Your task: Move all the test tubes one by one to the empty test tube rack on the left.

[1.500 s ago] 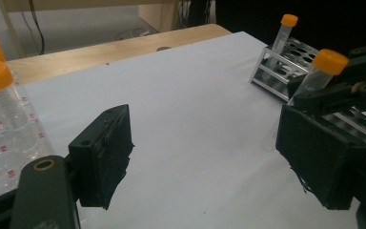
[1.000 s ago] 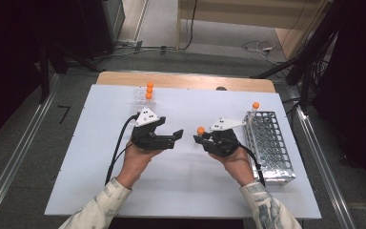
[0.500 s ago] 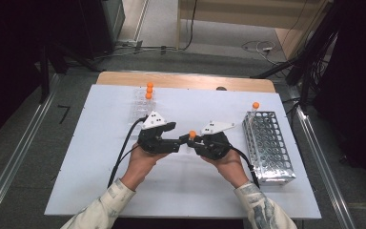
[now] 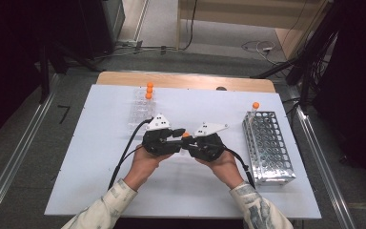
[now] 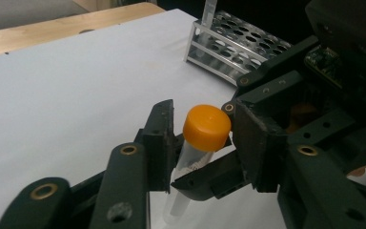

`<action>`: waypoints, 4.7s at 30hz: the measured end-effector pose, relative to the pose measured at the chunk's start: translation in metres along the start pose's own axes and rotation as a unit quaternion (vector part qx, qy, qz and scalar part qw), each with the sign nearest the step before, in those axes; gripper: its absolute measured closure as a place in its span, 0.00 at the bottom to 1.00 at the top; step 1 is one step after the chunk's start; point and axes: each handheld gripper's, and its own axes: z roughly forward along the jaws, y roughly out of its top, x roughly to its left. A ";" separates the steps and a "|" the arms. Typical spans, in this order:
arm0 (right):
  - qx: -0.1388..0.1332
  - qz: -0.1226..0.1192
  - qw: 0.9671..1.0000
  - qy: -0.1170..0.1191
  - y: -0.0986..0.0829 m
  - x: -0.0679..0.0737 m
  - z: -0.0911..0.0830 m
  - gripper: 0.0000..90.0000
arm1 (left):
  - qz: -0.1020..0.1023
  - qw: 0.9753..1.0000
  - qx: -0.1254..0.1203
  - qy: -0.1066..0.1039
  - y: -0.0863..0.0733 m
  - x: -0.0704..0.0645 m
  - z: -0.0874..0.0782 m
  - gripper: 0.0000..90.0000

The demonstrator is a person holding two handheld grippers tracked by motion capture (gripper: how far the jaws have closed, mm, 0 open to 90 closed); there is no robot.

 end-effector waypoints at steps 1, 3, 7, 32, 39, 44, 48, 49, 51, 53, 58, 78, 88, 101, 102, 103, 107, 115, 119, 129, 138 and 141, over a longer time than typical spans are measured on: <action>0.000 0.001 1.000 0.000 0.000 0.000 0.000 0.80 | -0.001 1.000 -0.001 -0.003 0.000 0.000 0.000 0.69; 0.001 0.000 1.000 0.000 0.000 0.000 0.000 0.80 | 0.001 1.000 -0.001 -0.003 -0.001 0.000 0.001 0.73; 0.002 0.000 1.000 0.001 0.000 0.000 0.000 0.80 | 0.004 1.000 0.001 -0.001 -0.001 0.000 0.001 0.77; 0.016 0.036 0.999 -0.032 -0.010 -0.013 -0.025 0.26 | -0.024 0.998 -0.025 0.055 0.025 0.034 -0.016 0.78; 0.025 0.045 0.998 -0.041 -0.017 -0.020 -0.023 0.23 | -0.027 0.996 -0.033 0.081 0.039 0.046 -0.023 0.78; 0.022 0.051 0.997 -0.045 -0.019 -0.022 -0.027 0.21 | -0.031 0.994 -0.036 0.097 0.046 0.054 -0.028 0.78; 0.021 0.058 0.997 -0.044 -0.020 -0.023 -0.030 0.20 | -0.038 0.993 -0.039 0.108 0.048 0.061 -0.033 0.78; 0.020 0.058 0.997 -0.045 -0.020 -0.024 -0.030 0.20 | -0.040 0.993 -0.041 0.108 0.049 0.063 -0.034 0.78; 0.020 0.057 0.997 -0.045 -0.020 -0.024 -0.030 0.20 | -0.041 0.992 -0.045 0.112 0.051 0.065 -0.035 0.78; 0.021 0.056 0.997 -0.045 -0.020 -0.023 -0.030 0.21 | -0.043 0.991 -0.046 0.117 0.053 0.068 -0.037 0.78; 0.022 0.056 0.997 -0.044 -0.020 -0.023 -0.030 0.21 | -0.046 0.988 -0.055 0.134 0.057 0.076 -0.044 0.78; 0.020 0.052 0.998 -0.039 -0.020 -0.019 -0.031 0.21 | -0.088 0.974 -0.069 0.199 0.058 0.117 -0.050 0.78; 0.015 0.053 0.998 -0.041 -0.020 -0.020 -0.033 0.21 | -0.071 0.971 -0.043 0.222 0.048 0.117 -0.040 0.78; 0.015 0.052 0.998 -0.041 -0.020 -0.020 -0.033 0.21 | -0.053 0.969 -0.004 0.240 0.028 0.114 -0.024 0.78; 0.015 0.052 0.998 -0.041 -0.020 -0.020 -0.033 0.21 | -0.054 0.969 -0.004 0.240 0.028 0.114 -0.024 0.78; 0.014 0.052 0.998 -0.041 -0.020 -0.020 -0.033 0.21 | -0.054 0.969 -0.004 0.240 0.028 0.114 -0.024 0.77; 0.014 0.051 0.998 -0.041 -0.020 -0.020 -0.034 0.21 | -0.054 0.970 -0.005 0.237 0.029 0.113 -0.026 0.76; 0.010 0.052 0.998 -0.044 -0.020 -0.020 -0.035 0.21 | -0.056 0.971 -0.010 0.231 0.031 0.108 -0.031 0.58; 0.003 0.056 0.997 -0.047 -0.019 -0.021 -0.039 0.21 | -0.058 0.970 -0.014 0.237 0.030 0.102 -0.035 0.45; -0.025 0.076 0.994 -0.071 -0.018 -0.036 -0.063 0.22 | -0.074 0.973 -0.020 0.220 0.014 0.085 -0.045 0.25; -0.025 0.092 0.990 -0.107 -0.028 -0.053 -0.087 0.22 | -0.070 0.978 -0.024 0.197 0.003 0.072 -0.047 0.22; -0.023 0.098 0.988 -0.119 -0.031 -0.060 -0.094 0.22 | -0.069 0.979 -0.031 0.191 0.004 0.069 -0.049 0.22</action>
